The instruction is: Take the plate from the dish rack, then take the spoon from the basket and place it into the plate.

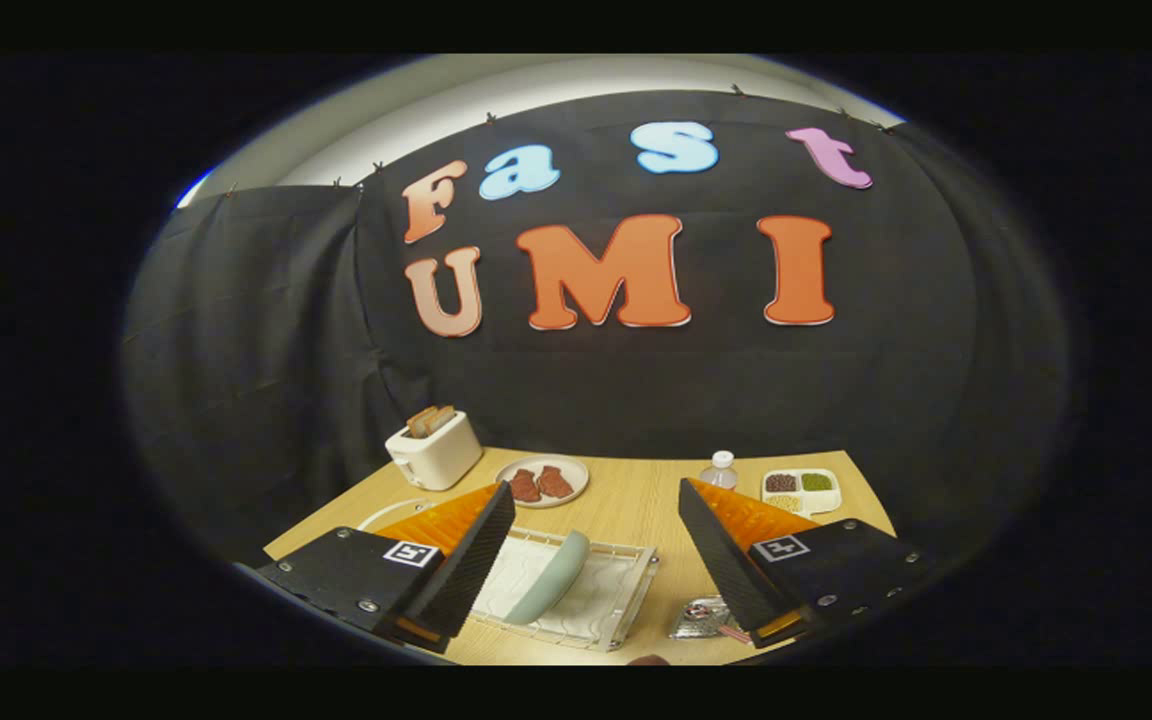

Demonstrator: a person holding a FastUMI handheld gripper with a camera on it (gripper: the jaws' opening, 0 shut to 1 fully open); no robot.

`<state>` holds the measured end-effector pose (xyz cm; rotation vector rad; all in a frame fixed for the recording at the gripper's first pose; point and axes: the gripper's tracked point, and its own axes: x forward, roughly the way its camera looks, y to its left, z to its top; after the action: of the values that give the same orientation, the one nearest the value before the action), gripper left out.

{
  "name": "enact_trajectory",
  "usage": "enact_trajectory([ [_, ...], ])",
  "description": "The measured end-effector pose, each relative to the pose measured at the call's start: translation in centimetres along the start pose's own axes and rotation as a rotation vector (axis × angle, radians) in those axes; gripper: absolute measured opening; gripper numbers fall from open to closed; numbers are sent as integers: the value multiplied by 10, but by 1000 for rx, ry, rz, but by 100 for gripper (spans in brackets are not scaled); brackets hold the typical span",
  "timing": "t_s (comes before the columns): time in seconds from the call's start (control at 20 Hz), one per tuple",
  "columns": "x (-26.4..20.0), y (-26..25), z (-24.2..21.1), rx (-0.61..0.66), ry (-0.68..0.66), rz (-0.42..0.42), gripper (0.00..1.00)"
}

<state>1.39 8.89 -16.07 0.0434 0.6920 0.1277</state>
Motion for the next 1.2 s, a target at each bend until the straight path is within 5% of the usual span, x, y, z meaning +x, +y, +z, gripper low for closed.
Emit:
enact_trajectory([
  [0.4,35,7,-91,-30,428,-7,89],
  [0.75,54,13,-132,29,657,-44,77],
  [1.2,59,23,-173,123,887,-155,36],
])
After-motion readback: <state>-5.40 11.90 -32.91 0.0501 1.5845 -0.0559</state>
